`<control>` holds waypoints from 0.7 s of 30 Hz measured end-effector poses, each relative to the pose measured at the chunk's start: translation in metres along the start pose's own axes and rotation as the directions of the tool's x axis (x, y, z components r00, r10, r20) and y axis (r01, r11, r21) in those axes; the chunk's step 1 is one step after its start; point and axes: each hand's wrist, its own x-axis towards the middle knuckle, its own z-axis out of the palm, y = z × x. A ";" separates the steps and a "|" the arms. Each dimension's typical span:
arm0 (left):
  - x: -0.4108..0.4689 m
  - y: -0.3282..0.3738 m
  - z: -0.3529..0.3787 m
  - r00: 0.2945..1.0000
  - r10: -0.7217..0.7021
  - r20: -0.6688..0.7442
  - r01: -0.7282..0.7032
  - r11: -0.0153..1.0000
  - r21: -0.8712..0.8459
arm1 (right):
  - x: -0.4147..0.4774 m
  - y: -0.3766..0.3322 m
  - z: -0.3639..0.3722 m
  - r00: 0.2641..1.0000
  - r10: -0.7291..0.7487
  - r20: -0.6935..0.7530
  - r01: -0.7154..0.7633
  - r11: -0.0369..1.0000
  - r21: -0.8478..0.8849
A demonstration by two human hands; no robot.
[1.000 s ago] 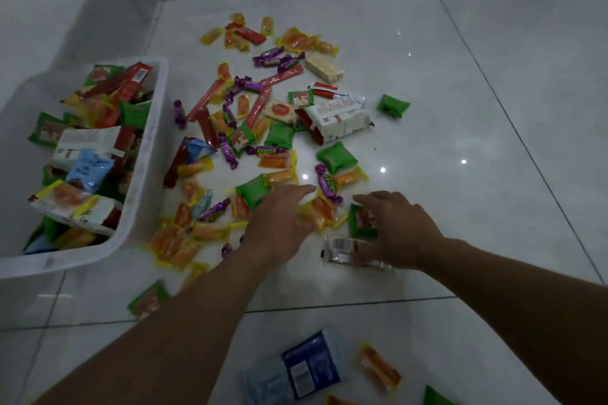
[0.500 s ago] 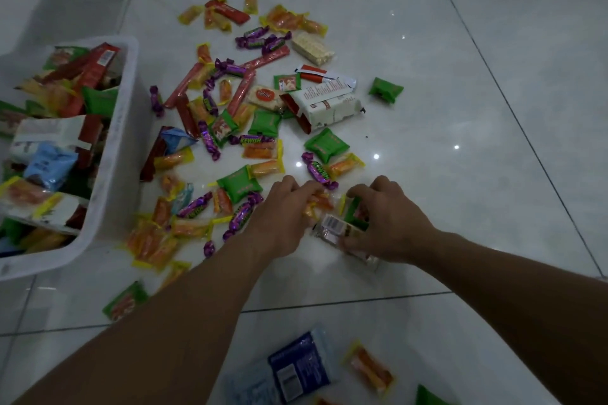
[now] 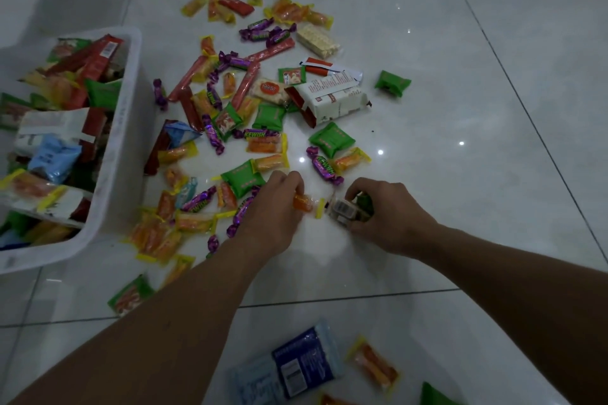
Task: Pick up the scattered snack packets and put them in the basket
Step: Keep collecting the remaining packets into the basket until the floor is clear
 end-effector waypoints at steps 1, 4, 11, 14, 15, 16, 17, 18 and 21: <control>-0.001 -0.001 0.000 1.000 0.003 -0.001 -0.003 1.000 -0.002 | 0.000 0.001 -0.001 1.000 0.004 -0.016 -0.004 1.000 0.010; -0.004 -0.003 -0.001 1.000 0.009 0.002 -0.009 1.000 0.004 | -0.002 0.002 -0.004 0.998 0.025 -0.059 -0.023 0.999 0.025; -0.013 -0.007 -0.013 0.999 -0.010 -0.030 0.009 1.000 -0.027 | -0.006 -0.009 -0.009 0.993 0.022 -0.116 -0.017 0.999 0.045; -0.017 -0.003 -0.032 0.998 0.006 -0.068 -0.009 0.998 -0.056 | -0.005 -0.021 -0.010 0.990 -0.004 -0.141 0.012 0.998 0.056; -0.018 -0.003 -0.038 0.997 0.015 -0.080 -0.019 0.998 -0.058 | -0.005 -0.026 -0.011 0.989 -0.015 -0.148 0.024 0.998 0.055; -0.020 -0.003 -0.046 0.995 0.015 -0.097 -0.021 0.998 -0.055 | -0.005 -0.031 -0.012 0.988 -0.028 -0.155 0.036 0.998 0.050; -0.022 -0.003 -0.052 0.993 0.006 -0.114 -0.012 0.999 -0.052 | -0.005 -0.037 -0.012 0.986 -0.041 -0.163 0.049 0.998 0.047; -0.025 -0.003 -0.059 0.991 -0.001 -0.134 -0.005 0.999 -0.049 | -0.006 -0.042 -0.013 0.984 -0.052 -0.171 0.061 0.997 0.047; -0.035 -0.003 -0.081 0.978 0.006 -0.209 -0.019 0.998 -0.058 | -0.010 -0.058 -0.014 0.978 -0.085 -0.188 0.090 0.996 0.018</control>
